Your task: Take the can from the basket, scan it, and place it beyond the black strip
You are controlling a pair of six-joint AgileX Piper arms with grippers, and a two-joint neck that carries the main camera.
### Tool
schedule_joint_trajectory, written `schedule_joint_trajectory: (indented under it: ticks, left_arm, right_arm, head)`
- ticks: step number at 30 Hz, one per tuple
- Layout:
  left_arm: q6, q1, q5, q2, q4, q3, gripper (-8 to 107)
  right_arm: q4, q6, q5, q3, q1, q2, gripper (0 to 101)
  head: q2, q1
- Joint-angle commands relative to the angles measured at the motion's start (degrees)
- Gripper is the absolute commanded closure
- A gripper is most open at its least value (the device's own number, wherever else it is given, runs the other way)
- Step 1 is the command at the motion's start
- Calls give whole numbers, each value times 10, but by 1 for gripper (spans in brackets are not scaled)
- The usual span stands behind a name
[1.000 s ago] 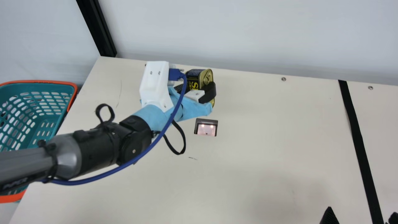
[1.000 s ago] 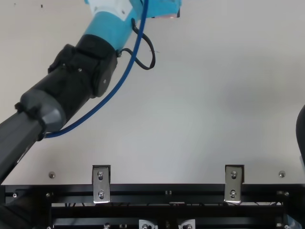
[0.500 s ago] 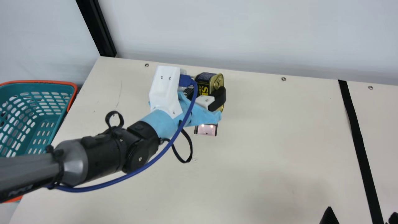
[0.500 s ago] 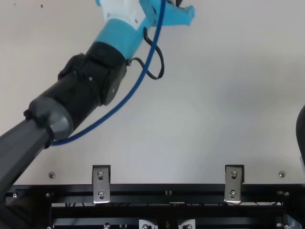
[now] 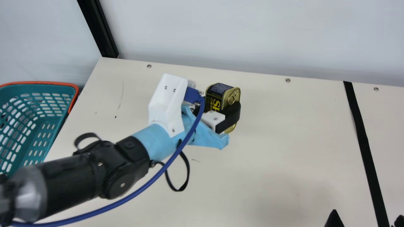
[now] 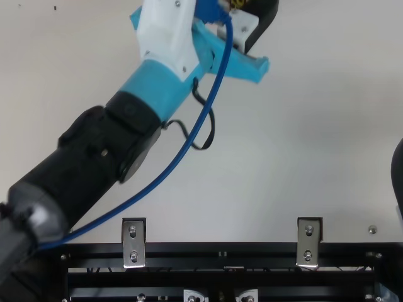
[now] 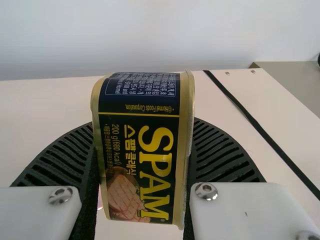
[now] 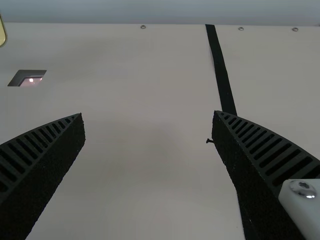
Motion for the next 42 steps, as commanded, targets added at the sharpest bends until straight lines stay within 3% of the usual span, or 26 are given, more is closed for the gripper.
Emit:
schedule_joint_trajectory:
  ticks: [1,8,27,42]
  left_arm:
    - [-12,-1,12,-27,16,10,89]
    - [-39,-3,62,-104,63,39,89]
    - [-39,-3,62,-104,62,40,89]
    - [-39,-3,62,-104,62,40,89]
  right_arm:
    - [0,0,0,0,0,0,0]
    - [0,0,0,0,0,0,0]
    - [7,4,-5,-6,14,8,0]
    - [70,2,-101,-52,97,99,0]
  head:
    - [-1,-2]
    - [-1,-2]
    - [-1,-2]
    - [-1,-2]
